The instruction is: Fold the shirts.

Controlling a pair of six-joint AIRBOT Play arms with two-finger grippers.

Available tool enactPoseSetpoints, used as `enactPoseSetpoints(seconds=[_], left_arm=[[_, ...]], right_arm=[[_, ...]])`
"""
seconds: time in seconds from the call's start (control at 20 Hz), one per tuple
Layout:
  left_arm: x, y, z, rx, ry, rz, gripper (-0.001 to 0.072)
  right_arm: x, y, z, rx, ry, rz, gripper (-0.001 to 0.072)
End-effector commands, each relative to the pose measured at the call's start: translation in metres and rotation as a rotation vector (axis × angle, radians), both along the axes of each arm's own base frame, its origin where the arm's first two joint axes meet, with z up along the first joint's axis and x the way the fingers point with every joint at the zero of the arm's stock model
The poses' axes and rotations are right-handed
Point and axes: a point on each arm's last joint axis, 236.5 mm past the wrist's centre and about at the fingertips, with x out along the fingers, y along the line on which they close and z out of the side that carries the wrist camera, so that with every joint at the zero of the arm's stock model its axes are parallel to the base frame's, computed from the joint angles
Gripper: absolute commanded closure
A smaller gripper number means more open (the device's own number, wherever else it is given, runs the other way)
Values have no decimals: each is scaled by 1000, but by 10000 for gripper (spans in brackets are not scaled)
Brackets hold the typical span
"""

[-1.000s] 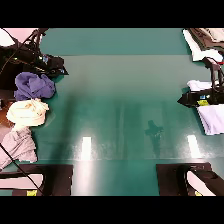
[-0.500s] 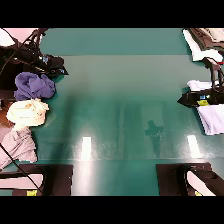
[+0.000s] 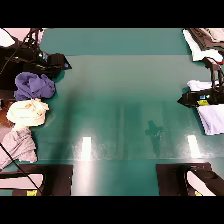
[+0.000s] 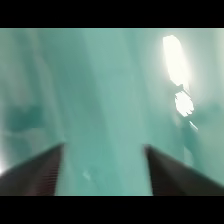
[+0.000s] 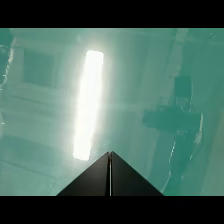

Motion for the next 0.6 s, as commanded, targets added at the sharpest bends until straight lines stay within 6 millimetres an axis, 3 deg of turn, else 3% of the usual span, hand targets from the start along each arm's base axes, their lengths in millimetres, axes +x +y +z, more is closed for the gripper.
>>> enactPoseSetpoints(seconds=[0.0,0.15,0.3,0.4,0.55], left_arm=[[51,65,8,188,-187,197,87],[86,116,-15,267,-240,294,86],[106,161,-73,279,-181,366,86],[116,180,-108,299,-158,376,86],[129,191,-140,312,-164,383,86]], right_arm=[[-4,4,0,15,14,9,694],[-5,4,-1,12,21,11,694],[-6,4,-1,13,24,13,694],[-6,4,-1,13,24,12,694],[-6,4,-1,15,25,9,694]])
